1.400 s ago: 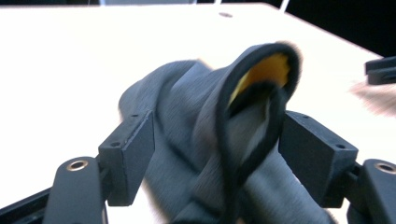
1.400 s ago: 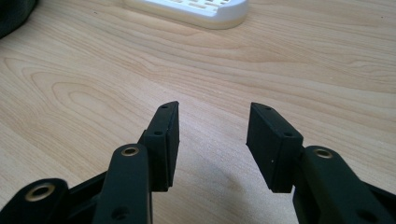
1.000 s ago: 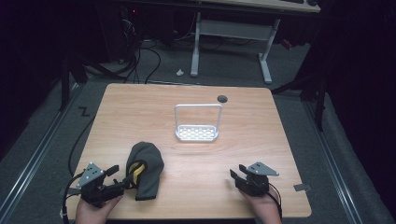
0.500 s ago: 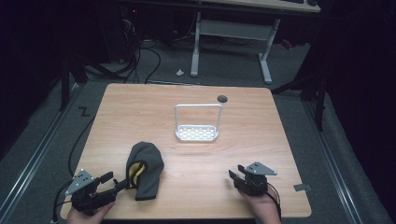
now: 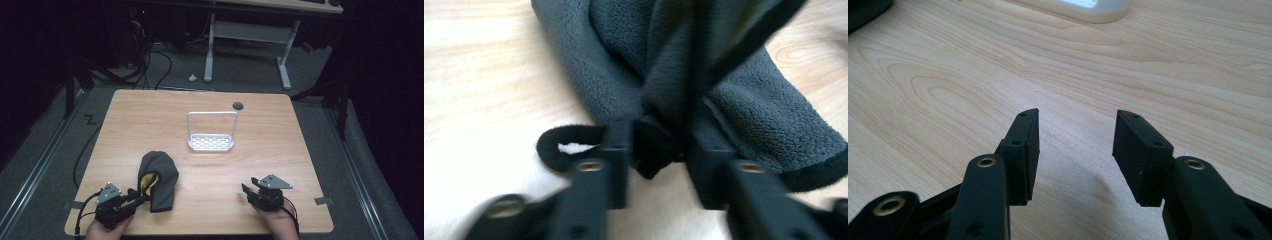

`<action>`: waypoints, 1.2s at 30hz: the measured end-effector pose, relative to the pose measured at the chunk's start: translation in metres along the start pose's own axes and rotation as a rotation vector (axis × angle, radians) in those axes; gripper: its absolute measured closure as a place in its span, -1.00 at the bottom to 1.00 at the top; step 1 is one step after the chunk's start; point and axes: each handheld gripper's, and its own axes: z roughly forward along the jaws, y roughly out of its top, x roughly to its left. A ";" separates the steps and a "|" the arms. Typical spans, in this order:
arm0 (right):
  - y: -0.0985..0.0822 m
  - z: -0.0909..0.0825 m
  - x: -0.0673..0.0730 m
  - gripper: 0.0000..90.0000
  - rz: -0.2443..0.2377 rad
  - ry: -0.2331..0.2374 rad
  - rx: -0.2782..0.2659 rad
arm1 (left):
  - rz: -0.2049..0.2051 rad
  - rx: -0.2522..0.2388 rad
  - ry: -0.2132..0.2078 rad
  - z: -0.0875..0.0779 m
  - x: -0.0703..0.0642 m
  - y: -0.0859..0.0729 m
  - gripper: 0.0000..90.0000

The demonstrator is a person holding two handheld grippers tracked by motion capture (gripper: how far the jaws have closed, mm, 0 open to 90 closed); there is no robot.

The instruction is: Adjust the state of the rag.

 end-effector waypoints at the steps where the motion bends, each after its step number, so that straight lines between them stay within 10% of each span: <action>1: 0.000 0.000 0.000 0.20 0.000 0.000 0.000 | 0.011 -0.003 0.009 0.003 -0.002 0.002 0.63; 16: 0.013 0.002 0.045 0.18 -0.104 0.046 -0.038 | 0.144 0.045 -0.116 0.048 -0.071 0.018 0.80; 28: 0.034 0.002 0.124 0.16 -0.231 0.216 -0.119 | 0.176 0.052 -0.134 0.051 -0.076 0.016 0.77; 36: 0.028 0.025 0.141 0.19 -0.336 0.175 -0.040 | 0.171 0.056 -0.145 0.052 -0.077 0.015 0.77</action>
